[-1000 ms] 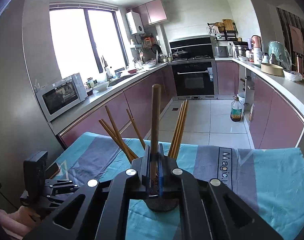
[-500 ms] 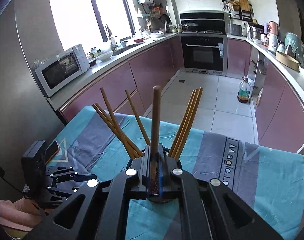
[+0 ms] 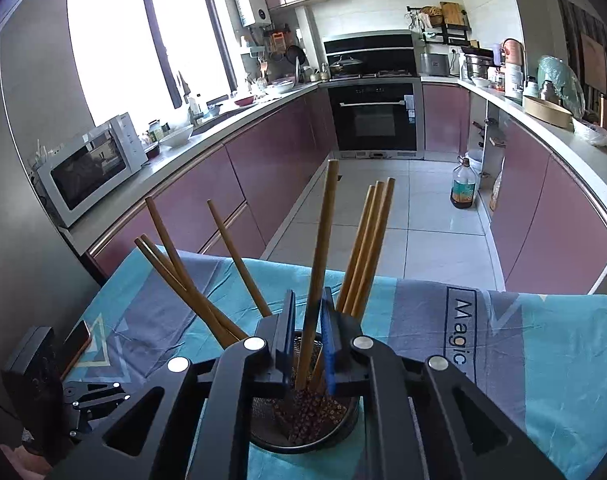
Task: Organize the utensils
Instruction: 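Move both tools down toward the two chopsticks lying on the cloth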
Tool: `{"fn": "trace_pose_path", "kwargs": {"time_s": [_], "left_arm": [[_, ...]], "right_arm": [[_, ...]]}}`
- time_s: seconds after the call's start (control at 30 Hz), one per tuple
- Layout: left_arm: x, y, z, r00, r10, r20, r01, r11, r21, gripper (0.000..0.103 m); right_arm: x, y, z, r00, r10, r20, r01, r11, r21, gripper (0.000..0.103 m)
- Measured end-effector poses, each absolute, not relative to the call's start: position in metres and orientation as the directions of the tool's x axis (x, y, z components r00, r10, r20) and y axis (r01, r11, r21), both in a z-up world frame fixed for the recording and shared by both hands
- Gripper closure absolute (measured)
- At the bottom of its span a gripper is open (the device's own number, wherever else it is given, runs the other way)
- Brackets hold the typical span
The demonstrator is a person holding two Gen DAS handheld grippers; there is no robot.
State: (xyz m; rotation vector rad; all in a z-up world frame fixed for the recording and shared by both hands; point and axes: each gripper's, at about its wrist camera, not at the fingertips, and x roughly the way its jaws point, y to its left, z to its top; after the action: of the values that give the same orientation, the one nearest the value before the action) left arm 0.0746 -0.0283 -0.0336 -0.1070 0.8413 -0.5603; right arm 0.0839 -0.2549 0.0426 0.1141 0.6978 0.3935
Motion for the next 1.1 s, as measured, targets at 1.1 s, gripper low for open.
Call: {"fn": "trace_pose_path", "kwargs": {"time_s": [1.1], "left_arm": [[0.075,-0.032,-0.040,0.539,-0.485,-0.689,0.417,0.864,-0.283,0.069]], "right_arm": [[0.066,-0.263,0.019,0.735,0.344,-0.584,-0.279,0.939,0.202,0.086]]}}
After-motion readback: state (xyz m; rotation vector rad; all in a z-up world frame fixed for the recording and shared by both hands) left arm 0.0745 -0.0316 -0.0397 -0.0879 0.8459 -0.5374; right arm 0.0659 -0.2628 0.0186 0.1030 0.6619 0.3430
